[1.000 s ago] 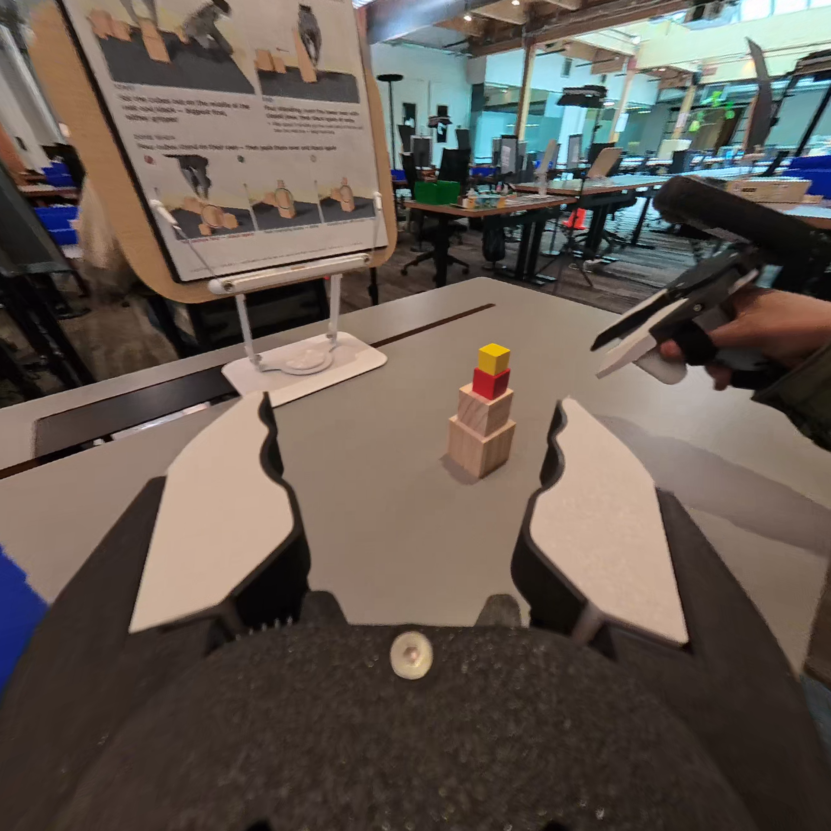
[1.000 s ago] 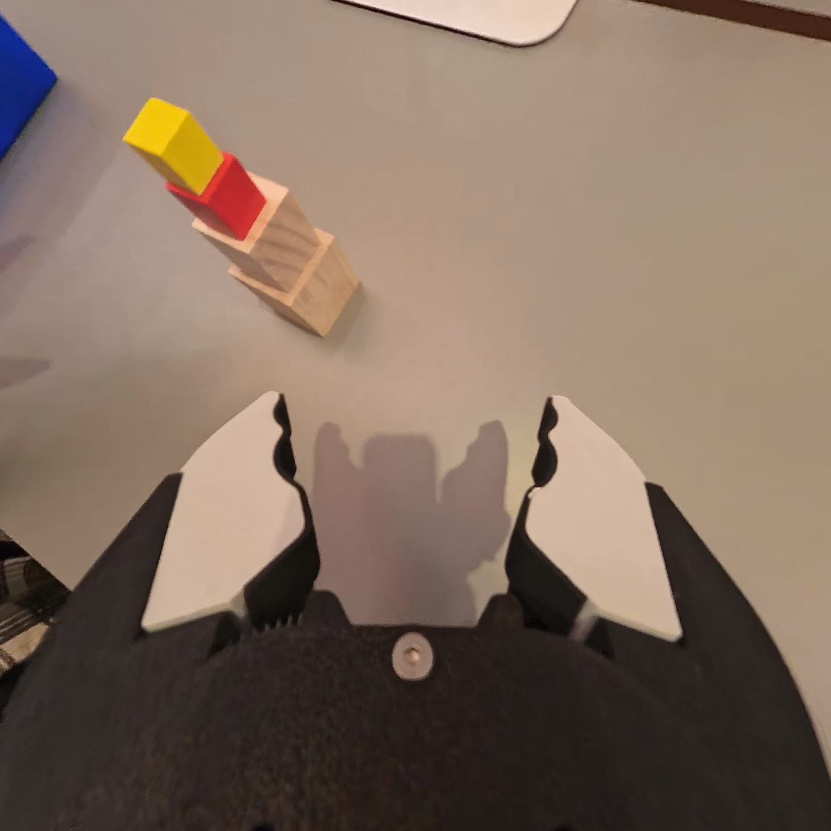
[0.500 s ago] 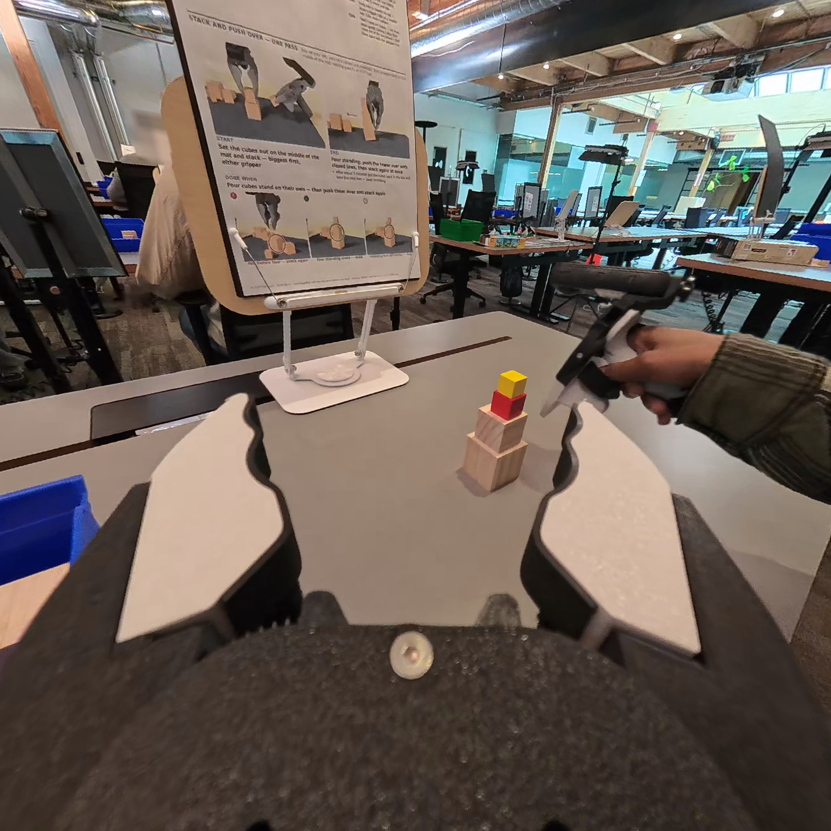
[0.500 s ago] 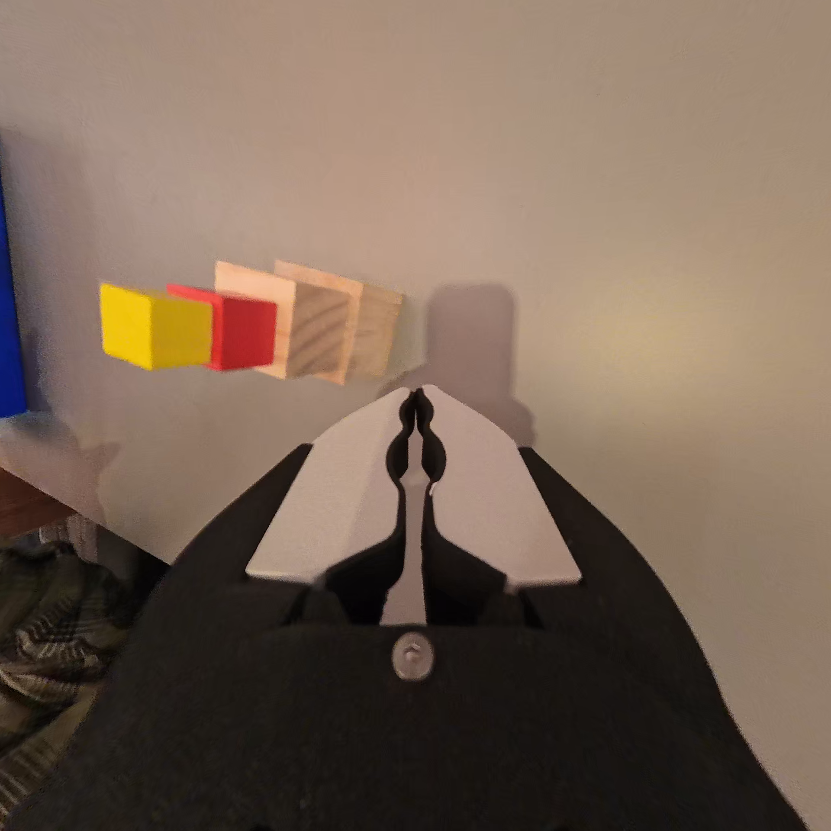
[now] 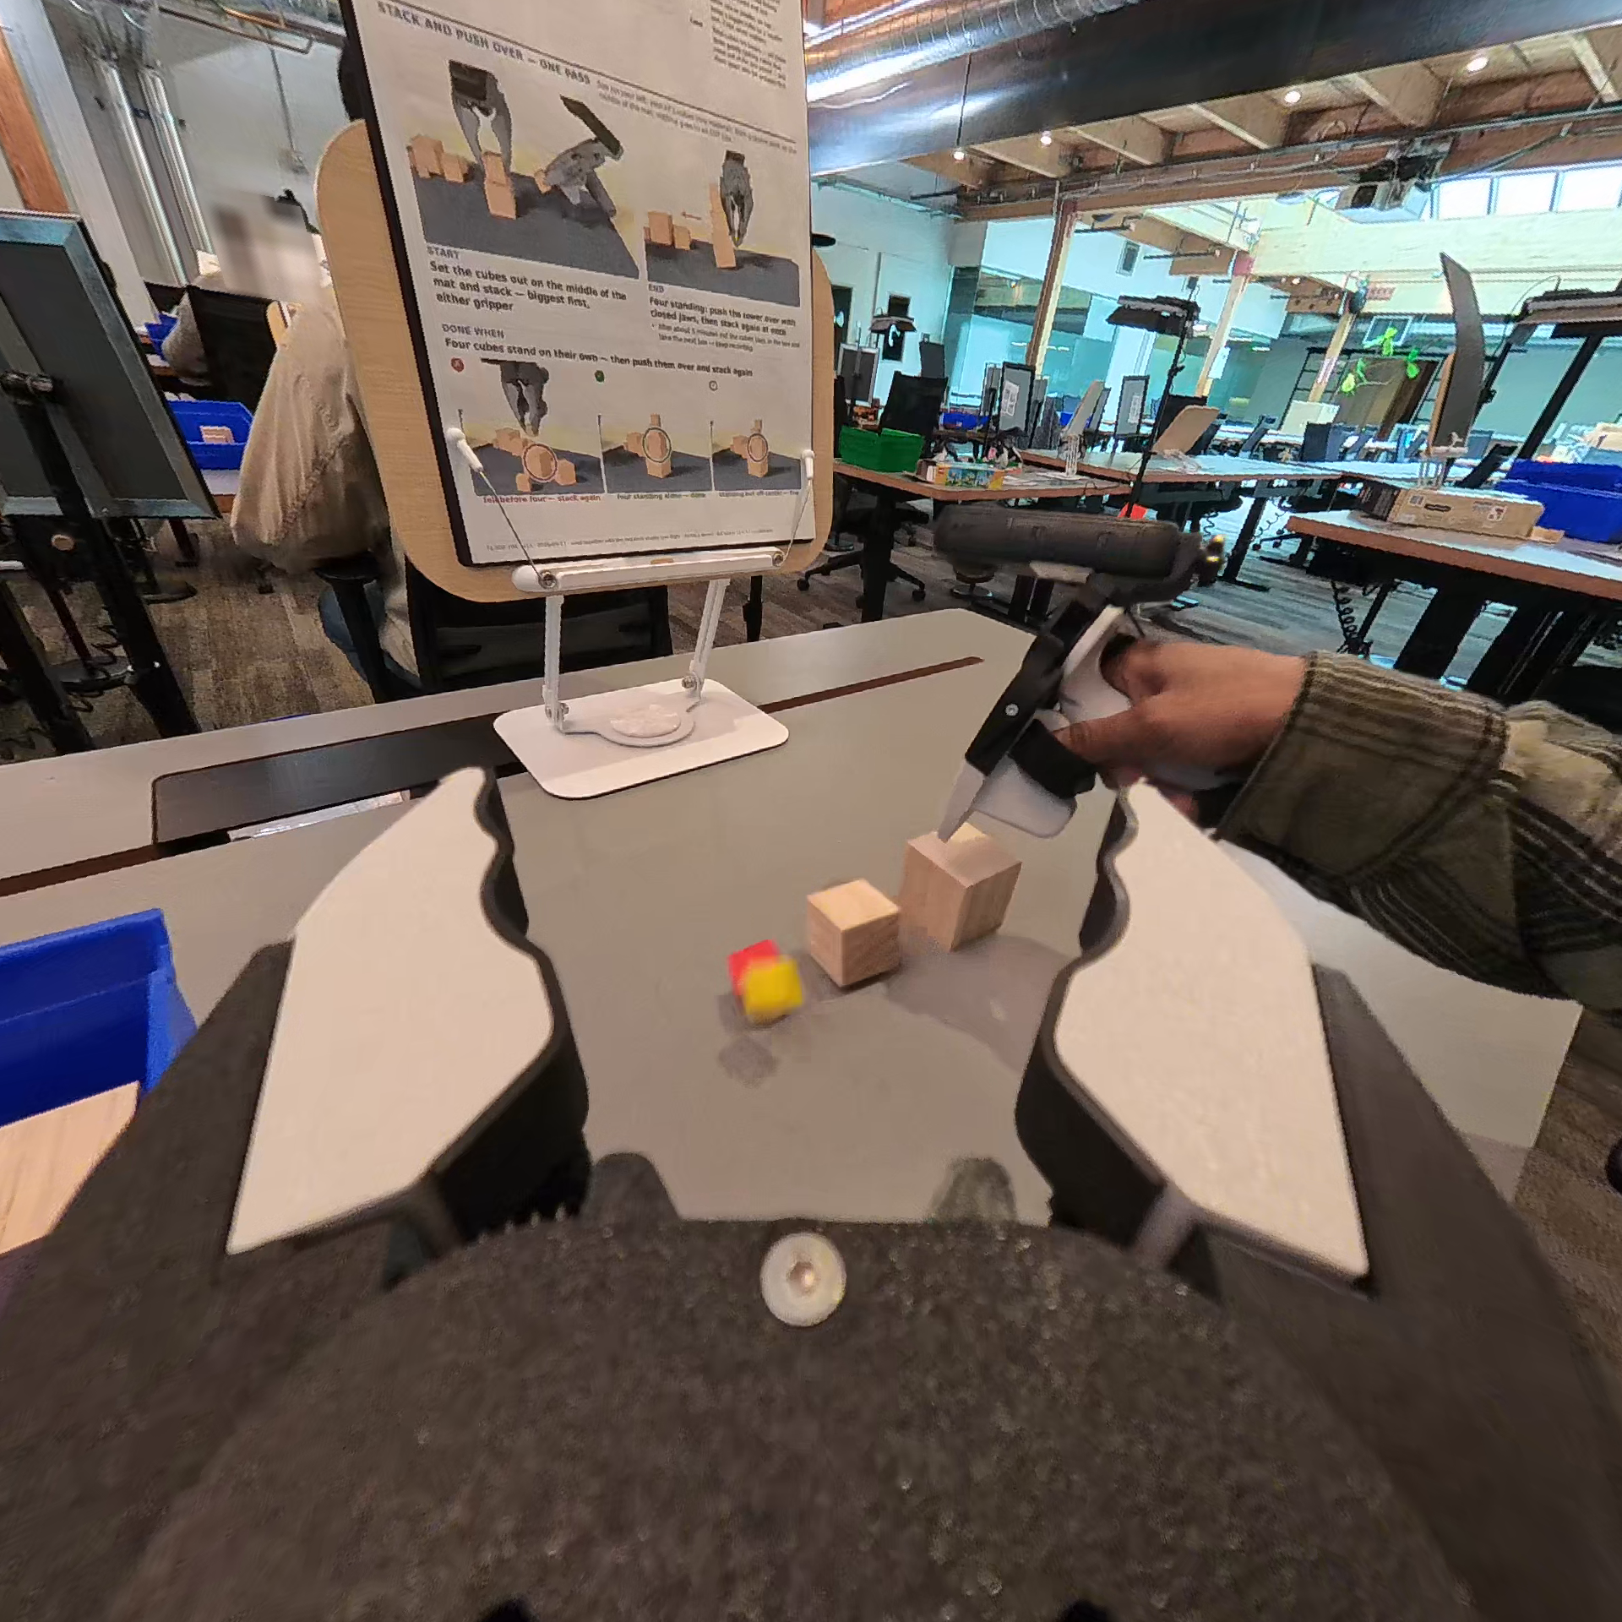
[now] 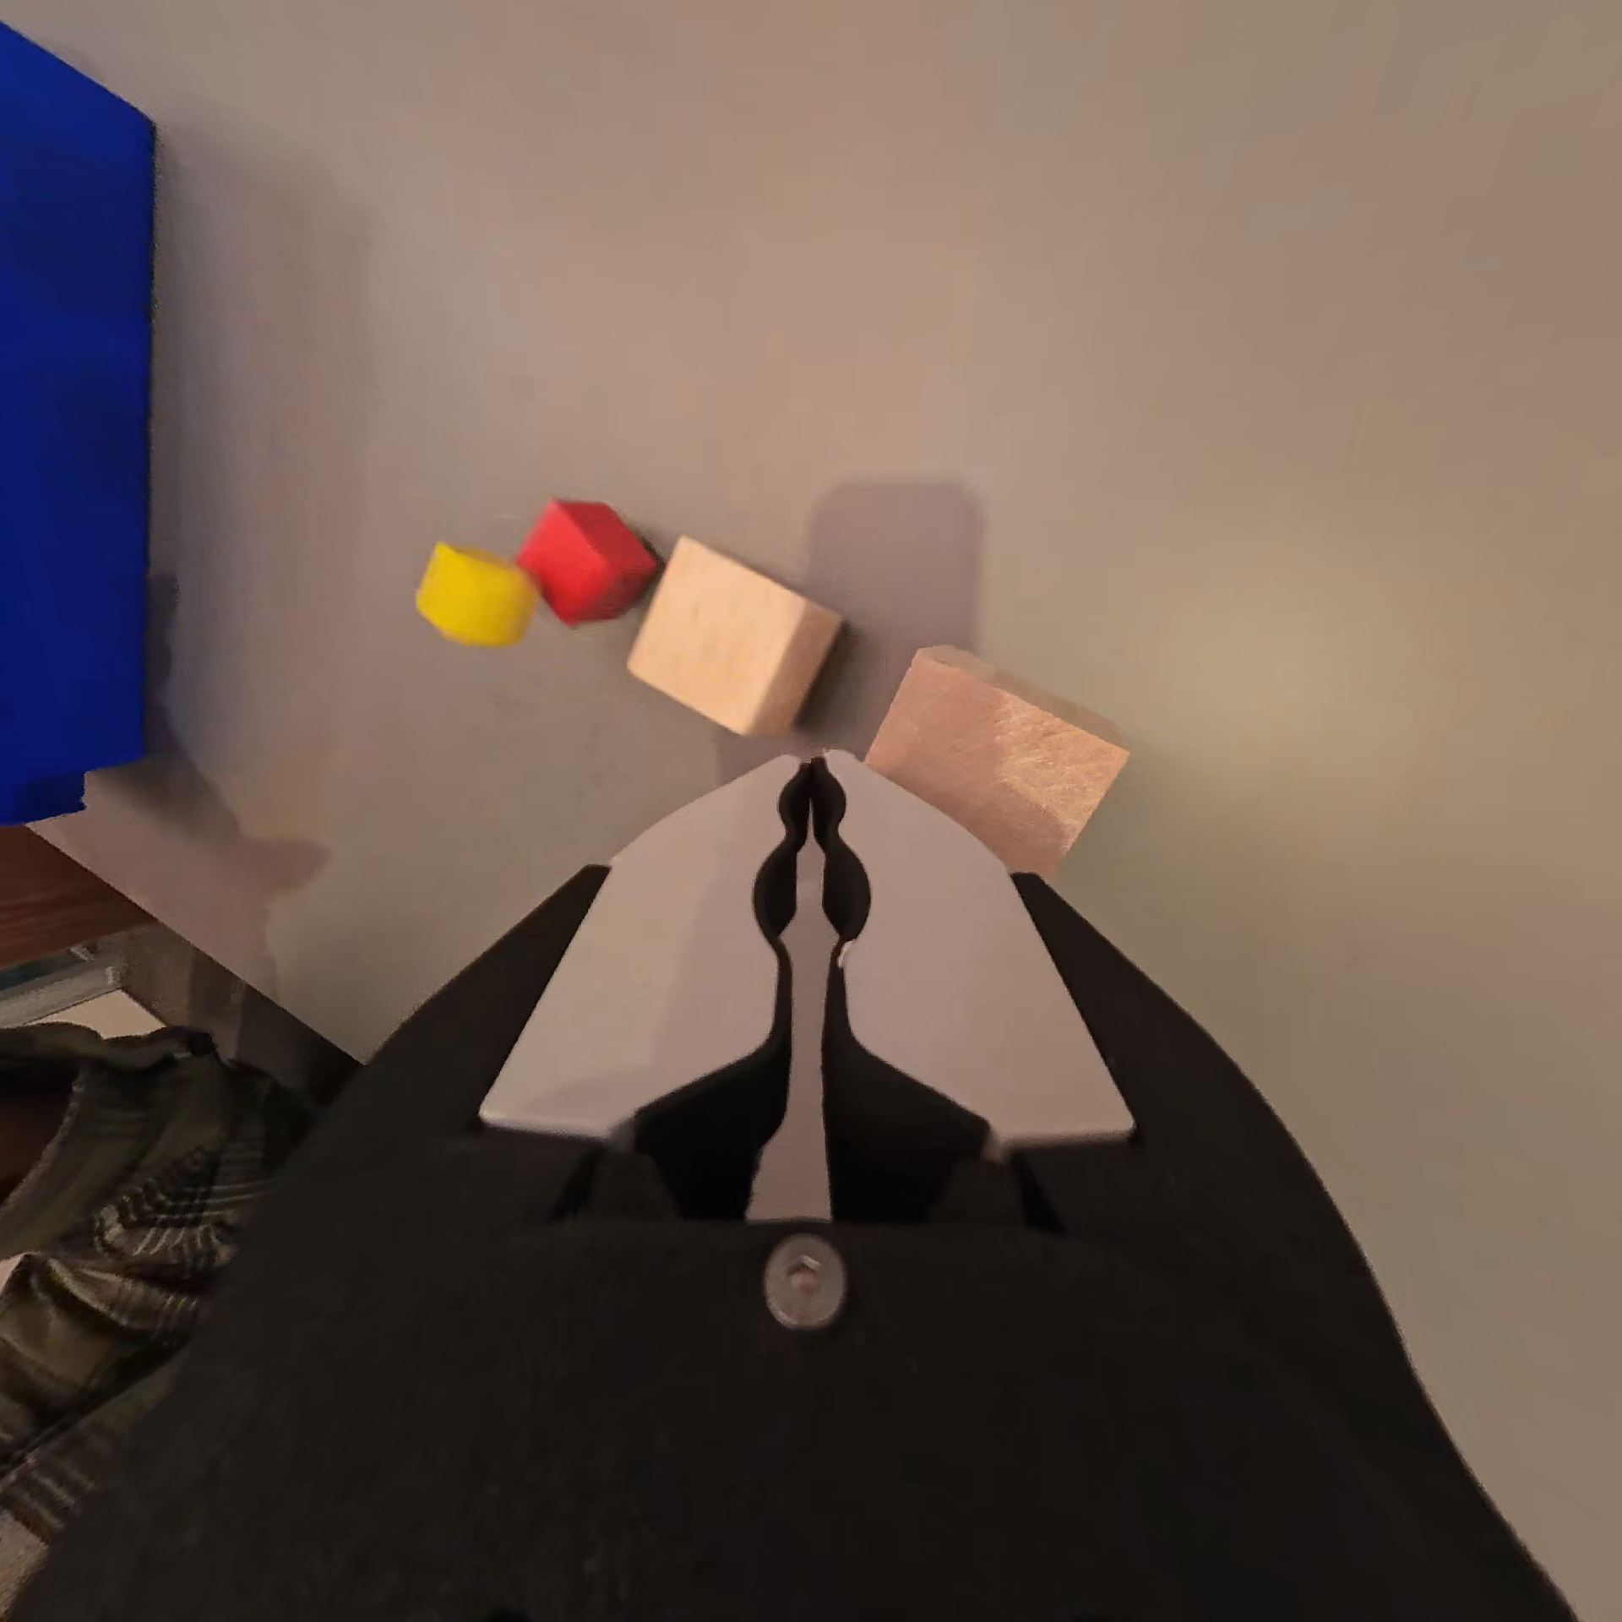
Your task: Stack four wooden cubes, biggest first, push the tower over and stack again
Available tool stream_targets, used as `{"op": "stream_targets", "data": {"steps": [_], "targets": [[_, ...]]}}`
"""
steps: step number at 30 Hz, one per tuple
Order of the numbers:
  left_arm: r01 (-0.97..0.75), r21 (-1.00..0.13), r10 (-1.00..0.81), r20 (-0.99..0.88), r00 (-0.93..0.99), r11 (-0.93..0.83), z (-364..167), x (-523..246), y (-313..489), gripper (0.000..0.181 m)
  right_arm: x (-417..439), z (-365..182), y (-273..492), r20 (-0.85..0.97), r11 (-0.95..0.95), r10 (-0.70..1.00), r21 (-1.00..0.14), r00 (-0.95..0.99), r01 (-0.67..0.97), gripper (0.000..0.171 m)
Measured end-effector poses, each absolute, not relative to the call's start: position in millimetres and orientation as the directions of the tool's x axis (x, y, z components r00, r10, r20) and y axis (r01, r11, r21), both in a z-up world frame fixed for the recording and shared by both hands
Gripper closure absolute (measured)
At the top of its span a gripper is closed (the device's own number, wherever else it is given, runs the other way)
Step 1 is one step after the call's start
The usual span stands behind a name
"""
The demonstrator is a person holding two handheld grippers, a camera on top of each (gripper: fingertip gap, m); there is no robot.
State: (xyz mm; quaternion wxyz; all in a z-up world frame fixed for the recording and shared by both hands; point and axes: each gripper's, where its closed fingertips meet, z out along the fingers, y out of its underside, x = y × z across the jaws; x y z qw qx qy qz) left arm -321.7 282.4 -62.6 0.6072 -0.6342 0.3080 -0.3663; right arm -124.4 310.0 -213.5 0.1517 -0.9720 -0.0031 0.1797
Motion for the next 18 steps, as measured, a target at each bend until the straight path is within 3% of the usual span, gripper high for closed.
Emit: {"op": "stream_targets", "data": {"steps": [18], "targets": [[0.065, -0.997, -0.873, 0.076, 0.481, -0.051, -56, -328, 277, 0.064, -94, -194, 279, -0.312, -0.892, 0.175, -0.452, 0.934, 0.016, 0.171]]}}
